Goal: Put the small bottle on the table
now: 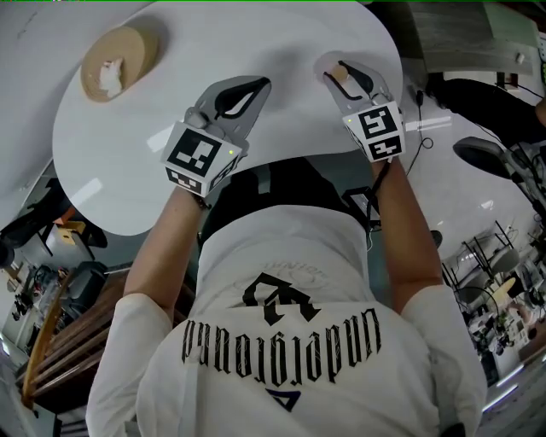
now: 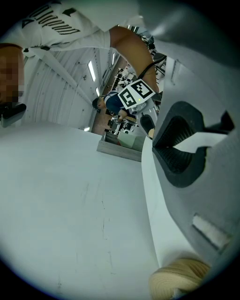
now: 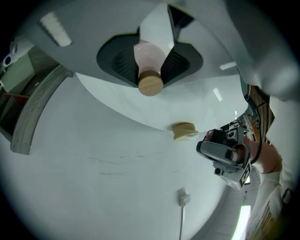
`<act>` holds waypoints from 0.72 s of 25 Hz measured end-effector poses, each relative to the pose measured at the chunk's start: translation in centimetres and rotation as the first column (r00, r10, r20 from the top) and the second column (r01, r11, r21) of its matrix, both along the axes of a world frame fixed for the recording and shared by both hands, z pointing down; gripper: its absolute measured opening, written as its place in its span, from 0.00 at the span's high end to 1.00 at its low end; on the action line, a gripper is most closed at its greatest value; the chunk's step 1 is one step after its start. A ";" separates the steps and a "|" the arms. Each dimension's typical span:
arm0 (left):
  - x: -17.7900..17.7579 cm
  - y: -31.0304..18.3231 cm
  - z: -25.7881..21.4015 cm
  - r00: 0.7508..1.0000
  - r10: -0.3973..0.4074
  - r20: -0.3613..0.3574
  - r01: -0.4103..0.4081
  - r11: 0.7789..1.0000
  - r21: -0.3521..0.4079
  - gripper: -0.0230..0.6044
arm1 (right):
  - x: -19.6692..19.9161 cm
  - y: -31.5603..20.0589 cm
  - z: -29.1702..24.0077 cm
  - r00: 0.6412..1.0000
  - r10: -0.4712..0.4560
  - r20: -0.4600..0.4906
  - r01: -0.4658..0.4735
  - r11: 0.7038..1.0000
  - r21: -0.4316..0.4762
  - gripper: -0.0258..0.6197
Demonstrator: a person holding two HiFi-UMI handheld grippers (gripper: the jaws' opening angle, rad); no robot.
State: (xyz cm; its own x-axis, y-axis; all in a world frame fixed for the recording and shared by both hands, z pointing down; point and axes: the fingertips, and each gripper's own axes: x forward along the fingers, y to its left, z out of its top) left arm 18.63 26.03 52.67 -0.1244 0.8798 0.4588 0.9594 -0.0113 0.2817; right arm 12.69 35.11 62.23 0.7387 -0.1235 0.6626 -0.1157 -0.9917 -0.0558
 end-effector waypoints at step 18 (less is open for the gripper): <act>-0.7 -4.3 -2.5 0.999 0.034 -0.011 -0.034 0.999 -0.038 0.95 | -2.8 -1.1 -2.4 0.995 0.104 0.005 -0.104 0.994 -0.014 0.64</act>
State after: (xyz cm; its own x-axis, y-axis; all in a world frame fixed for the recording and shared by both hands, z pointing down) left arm 17.96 21.78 50.13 -0.1498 0.8920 0.4265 0.9620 0.0319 0.2711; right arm 9.93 34.04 59.86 0.7436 -0.0372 0.6676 -0.0118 -0.9990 -0.0426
